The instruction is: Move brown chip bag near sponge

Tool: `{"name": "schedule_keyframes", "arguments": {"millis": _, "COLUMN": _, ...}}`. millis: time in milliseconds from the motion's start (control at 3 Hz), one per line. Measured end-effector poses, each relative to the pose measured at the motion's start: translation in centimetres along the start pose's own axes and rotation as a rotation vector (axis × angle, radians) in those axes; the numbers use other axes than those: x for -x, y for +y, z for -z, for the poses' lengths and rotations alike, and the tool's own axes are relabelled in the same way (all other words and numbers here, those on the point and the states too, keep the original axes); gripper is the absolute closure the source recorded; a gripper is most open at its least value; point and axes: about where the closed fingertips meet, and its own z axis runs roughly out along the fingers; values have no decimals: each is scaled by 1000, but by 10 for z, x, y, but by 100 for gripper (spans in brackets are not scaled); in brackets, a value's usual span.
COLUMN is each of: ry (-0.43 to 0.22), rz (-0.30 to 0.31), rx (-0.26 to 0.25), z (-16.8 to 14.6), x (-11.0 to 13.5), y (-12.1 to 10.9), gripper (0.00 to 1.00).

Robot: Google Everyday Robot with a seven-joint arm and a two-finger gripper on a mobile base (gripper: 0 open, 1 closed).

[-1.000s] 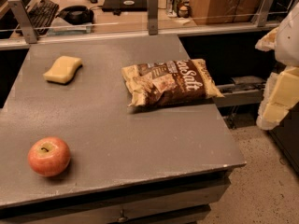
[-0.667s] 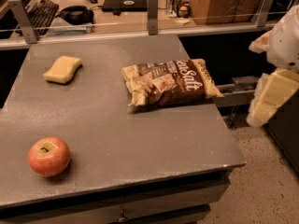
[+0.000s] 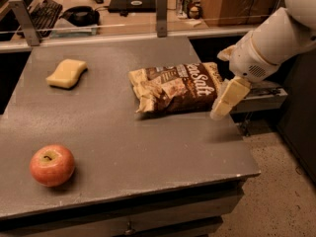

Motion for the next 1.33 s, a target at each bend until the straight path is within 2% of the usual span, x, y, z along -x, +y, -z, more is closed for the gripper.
{"name": "schedule_keyframes", "arguments": {"millis": 333, "ry": -46, "rz": 4, "rx": -15, "z": -39, "x": 5, "y": -16, "gripper": 0}}
{"name": "schedule_keyframes", "arguments": {"millis": 667, "ry": -71, "rz": -13, "rx": -26, "z": -65, "x": 8, "y": -26, "gripper": 0}}
{"name": "schedule_keyframes", "arguments": {"millis": 1000, "ry": -89, "rz": -35, "rx": -36, "z": -76, "x": 19, "y": -40, "gripper": 26}}
{"name": "schedule_keyframes", "arguments": {"millis": 1333, "ry": -96, "rz": -25, "rx": -55, "z": -69, "x": 31, "y": -48, "gripper": 49}}
